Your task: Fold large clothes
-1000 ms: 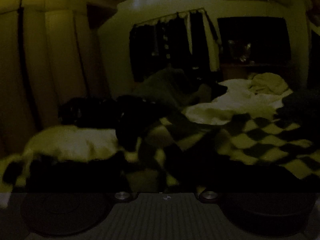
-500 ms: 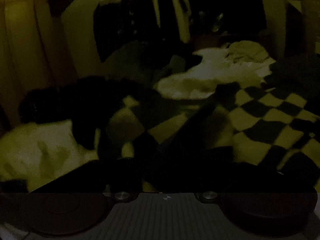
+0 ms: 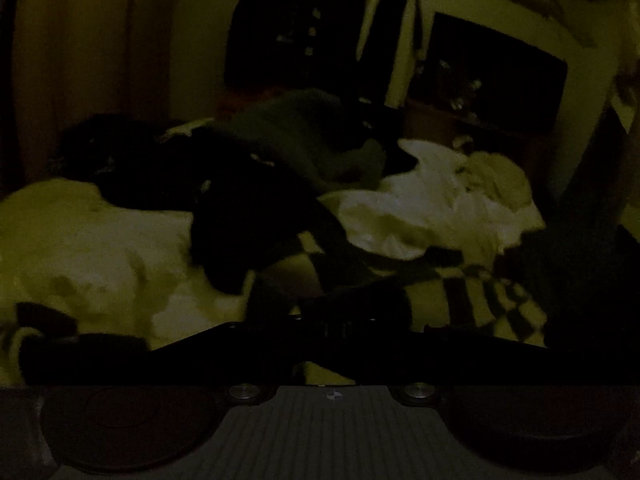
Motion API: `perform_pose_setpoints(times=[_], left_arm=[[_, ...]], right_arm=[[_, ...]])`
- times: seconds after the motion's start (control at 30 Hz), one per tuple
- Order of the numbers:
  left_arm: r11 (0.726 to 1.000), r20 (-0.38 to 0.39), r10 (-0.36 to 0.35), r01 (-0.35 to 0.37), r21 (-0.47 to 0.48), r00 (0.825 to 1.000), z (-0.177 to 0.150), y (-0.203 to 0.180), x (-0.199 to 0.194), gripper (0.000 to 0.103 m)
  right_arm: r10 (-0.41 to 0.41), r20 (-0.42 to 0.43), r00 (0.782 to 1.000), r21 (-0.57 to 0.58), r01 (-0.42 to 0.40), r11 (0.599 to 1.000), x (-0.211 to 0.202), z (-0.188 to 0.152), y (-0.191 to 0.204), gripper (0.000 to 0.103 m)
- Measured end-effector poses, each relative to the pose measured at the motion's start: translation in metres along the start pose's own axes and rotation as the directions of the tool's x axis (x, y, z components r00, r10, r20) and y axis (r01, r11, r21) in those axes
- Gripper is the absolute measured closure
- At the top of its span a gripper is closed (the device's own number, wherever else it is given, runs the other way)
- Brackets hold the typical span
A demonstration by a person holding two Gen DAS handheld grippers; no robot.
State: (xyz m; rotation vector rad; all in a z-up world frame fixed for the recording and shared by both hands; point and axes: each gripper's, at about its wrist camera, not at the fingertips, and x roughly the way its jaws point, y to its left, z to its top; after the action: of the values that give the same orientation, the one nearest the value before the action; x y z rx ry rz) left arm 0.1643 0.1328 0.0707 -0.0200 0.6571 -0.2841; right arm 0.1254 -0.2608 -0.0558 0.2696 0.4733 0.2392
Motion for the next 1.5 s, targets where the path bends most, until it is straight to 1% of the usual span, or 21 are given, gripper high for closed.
perform_pose_setpoints(times=[0.07,0.17,0.23,0.27,0.3,0.33,0.37,0.4,0.47,0.53,0.63,0.73,0.8,0.87,0.97,1.03,1.07,1.2,1.37,1.47,1.5], left_arm=[[0.999,-0.025,-0.010,0.009,-0.044,1.000,0.003,0.010,0.001,0.045],[0.997,-0.083,0.023,-0.029,-0.074,0.996,-0.003,0.019,0.022,0.043],[0.990,-0.119,0.028,-0.044,-0.136,0.993,-0.010,0.029,0.041,0.033],[0.985,-0.129,0.027,-0.049,-0.166,0.991,-0.012,0.034,0.049,0.021],[0.980,-0.134,0.030,-0.056,-0.190,0.990,-0.015,0.039,0.057,0.017],[0.976,-0.135,0.041,-0.069,-0.208,0.990,-0.018,0.042,0.065,0.016],[0.973,-0.136,0.056,-0.084,-0.216,0.989,-0.019,0.044,0.070,0.010],[0.970,-0.140,0.076,-0.106,-0.219,0.987,-0.020,0.045,0.074,0.000],[0.961,-0.150,0.137,-0.168,-0.221,0.979,-0.021,0.048,0.077,0.000],[0.953,-0.125,0.203,-0.225,-0.203,0.971,-0.020,0.047,0.070,0.000],[0.957,-0.060,0.240,-0.247,-0.156,0.969,-0.018,0.043,0.046,0.000],[0.957,0.029,0.252,-0.245,-0.152,0.967,-0.020,0.040,0.016,0.000],[0.965,0.050,0.227,-0.217,-0.148,0.973,-0.025,0.036,0.000,0.000],[0.979,0.047,0.172,-0.165,-0.118,0.984,-0.032,0.028,-0.008,0.000],[0.994,-0.006,0.102,-0.102,-0.033,0.995,-0.052,0.008,-0.002,0.000],[0.998,-0.063,0.070,-0.069,0.010,0.996,-0.066,-0.003,0.014,0.003],[0.998,-0.086,0.060,-0.059,0.010,0.994,-0.071,-0.005,0.023,0.005],[0.995,-0.117,0.044,-0.054,-0.087,0.992,-0.084,0.003,0.057,0.005],[0.976,-0.061,0.023,-0.036,-0.216,0.998,-0.080,0.013,0.084,0.005],[0.969,-0.028,0.119,-0.122,-0.215,0.993,-0.077,0.017,0.096,0.001],[0.965,-0.028,0.134,-0.136,-0.223,0.991,-0.075,0.019,0.099,0.005]], right_arm=[[-0.008,0.010,1.000,0.031,0.008,0.999,-0.003,0.002,-0.005,0.031],[-0.018,0.036,0.999,0.052,0.016,0.998,-0.009,0.005,-0.010,0.029],[-0.024,0.043,0.999,0.053,0.022,0.998,-0.011,0.006,-0.011,0.029],[-0.028,0.044,0.999,0.051,0.026,0.998,-0.012,0.006,-0.012,0.029],[-0.035,0.046,0.998,0.048,0.033,0.998,-0.012,0.006,-0.012,0.029],[-0.044,0.047,0.998,0.042,0.042,0.998,-0.011,0.005,-0.012,0.029],[-0.052,0.046,0.998,0.032,0.051,0.998,-0.010,0.004,-0.013,0.029],[-0.057,0.042,0.997,0.022,0.056,0.998,-0.009,0.003,-0.012,0.029],[-0.070,0.018,0.997,0.003,0.070,0.998,-0.002,0.001,-0.013,0.029],[-0.106,-0.032,0.994,0.005,0.107,0.994,0.008,-0.002,-0.016,0.032],[-0.115,-0.086,0.990,0.079,0.122,0.989,0.016,-0.008,-0.031,0.032],[-0.099,-0.092,0.991,0.179,0.114,0.977,0.014,-0.009,-0.046,0.032],[-0.106,-0.083,0.991,0.201,0.121,0.972,0.010,-0.009,-0.049,0.032],[-0.111,-0.083,0.990,0.203,0.126,0.971,0.009,-0.009,-0.049,0.032],[-0.104,-0.089,0.991,0.197,0.120,0.973,0.010,-0.011,-0.045,0.032],[-0.098,-0.091,0.991,0.181,0.113,0.977,0.010,-0.011,-0.041,0.032],[-0.097,-0.091,0.991,0.171,0.112,0.979,0.009,-0.012,-0.039,0.031],[-0.100,-0.082,0.992,0.136,0.110,0.985,0.008,-0.012,-0.034,0.029],[-0.092,-0.095,0.991,0.148,0.106,0.983,0.011,-0.013,-0.037,0.028],[-0.090,-0.108,0.990,0.145,0.105,0.984,0.015,-0.016,-0.037,0.028],[-0.089,-0.110,0.990,0.145,0.104,0.984,0.015,-0.016,-0.037,0.028]])
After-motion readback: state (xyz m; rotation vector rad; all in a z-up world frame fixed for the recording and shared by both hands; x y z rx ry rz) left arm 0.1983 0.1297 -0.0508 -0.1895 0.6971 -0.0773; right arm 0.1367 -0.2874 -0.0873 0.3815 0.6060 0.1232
